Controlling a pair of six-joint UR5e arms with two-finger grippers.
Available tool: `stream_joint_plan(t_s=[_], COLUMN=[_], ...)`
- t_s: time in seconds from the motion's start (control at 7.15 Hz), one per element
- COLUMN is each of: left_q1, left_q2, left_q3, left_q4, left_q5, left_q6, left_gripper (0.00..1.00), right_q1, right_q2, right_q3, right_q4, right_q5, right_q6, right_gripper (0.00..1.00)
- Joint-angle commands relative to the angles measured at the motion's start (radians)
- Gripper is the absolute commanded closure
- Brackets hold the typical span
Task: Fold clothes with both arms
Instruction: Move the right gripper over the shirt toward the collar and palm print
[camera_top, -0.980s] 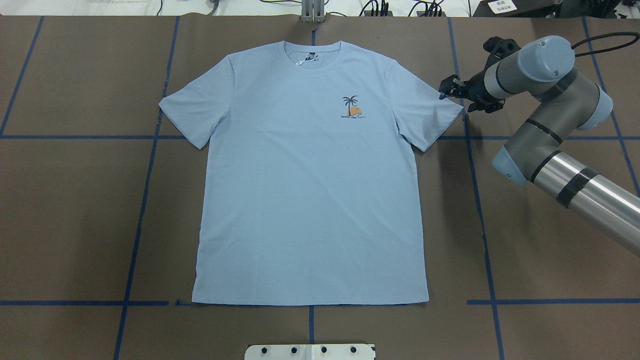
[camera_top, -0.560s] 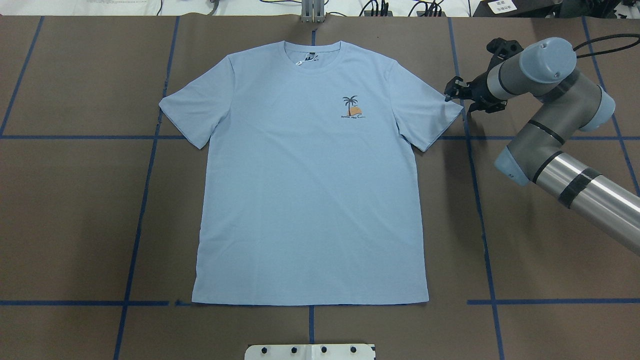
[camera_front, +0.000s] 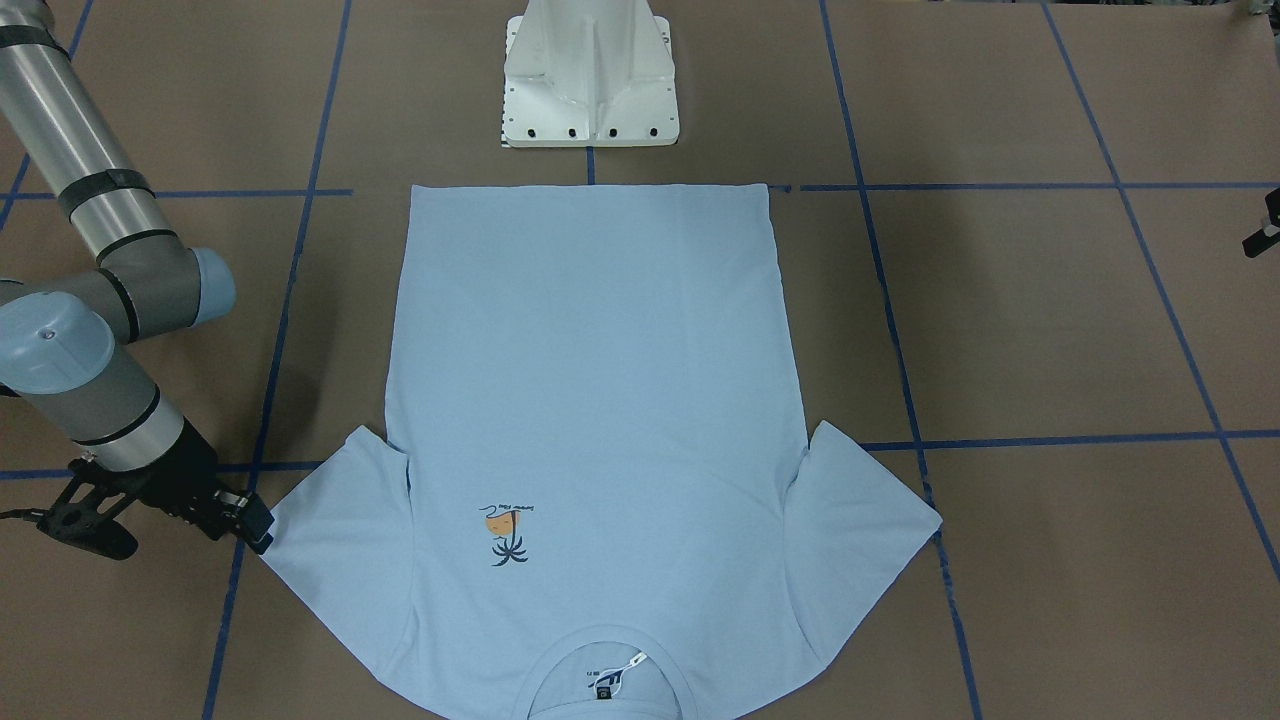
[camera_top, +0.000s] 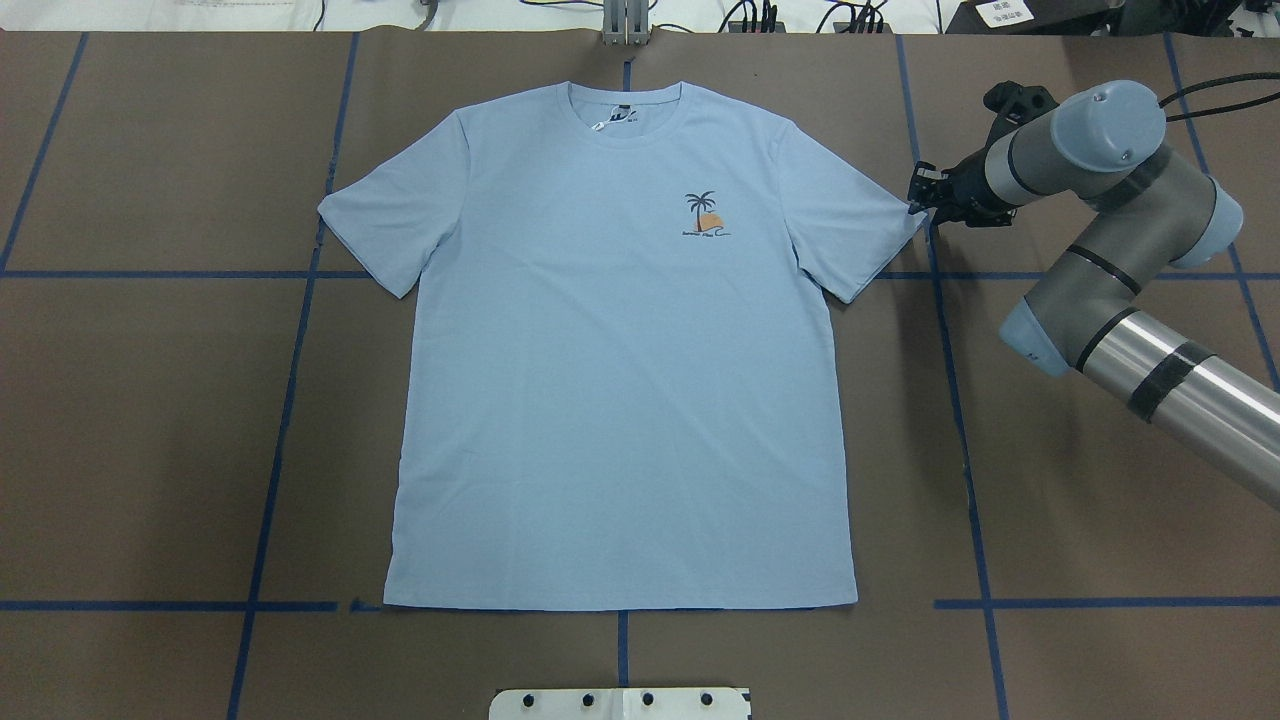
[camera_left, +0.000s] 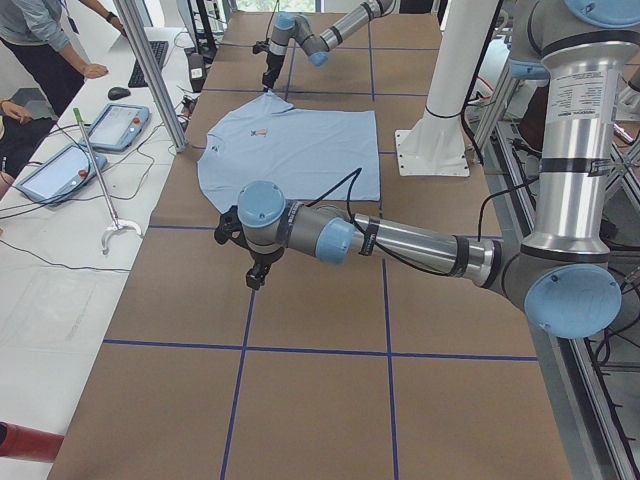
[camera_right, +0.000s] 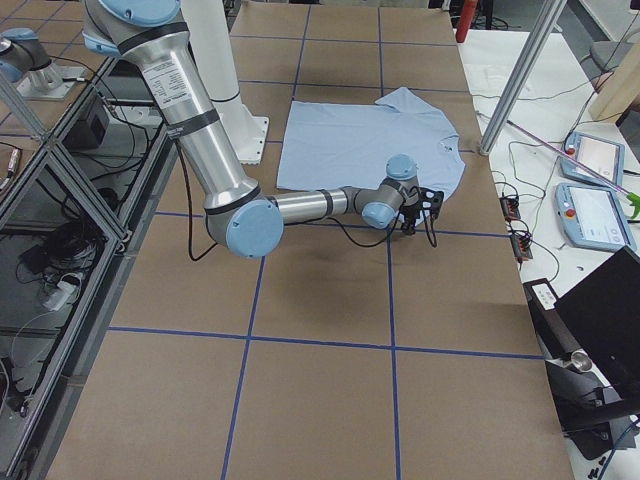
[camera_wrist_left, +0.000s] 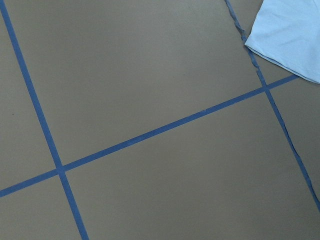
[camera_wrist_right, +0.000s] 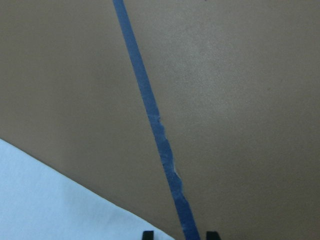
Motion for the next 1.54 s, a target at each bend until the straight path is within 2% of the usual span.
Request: stream_joint_plan(t_s=[0.0, 0.42, 0.7, 0.98, 1.26, 1.4], left_q1=[0.000, 0.000, 0.000, 0.001, 0.001, 0.001], left_q2=[0.002, 0.005, 0.010, 0.010, 0.008, 0.010], left_q3=[-0.004, -0.007, -0.007, -0.006, -0.004, -0.006], left_q4=[0.000, 0.000, 0.000, 0.000, -0.002, -0.002], left_q5=[0.000, -0.006, -0.009, -0.009, -0.009, -0.009], left_q6=[0.000, 0.000, 0.000, 0.002, 0.002, 0.002], left_gripper=[0.00, 0.00, 0.00, 0.00, 0.00, 0.00], right_q1=[-0.002, -0.005, -0.035, -0.080, -0.103, -0.118], right_q2=[0.002, 0.019, 0.109, 0.177, 0.273, 0.292], right_q3=[0.003, 0.029, 0.068, 0.042, -0.076, -0.082], right_q4=[-0.002, -0.002, -0.014, -0.014, -0.014, -0.019], right_q5=[-0.001, 0.003, 0.019, 0.014, -0.019, -0.038], right_q6=[0.001, 0.016, 0.094, 0.153, 0.153, 0.167], right_gripper=[1.00, 1.00, 1.00, 1.00, 1.00, 1.00])
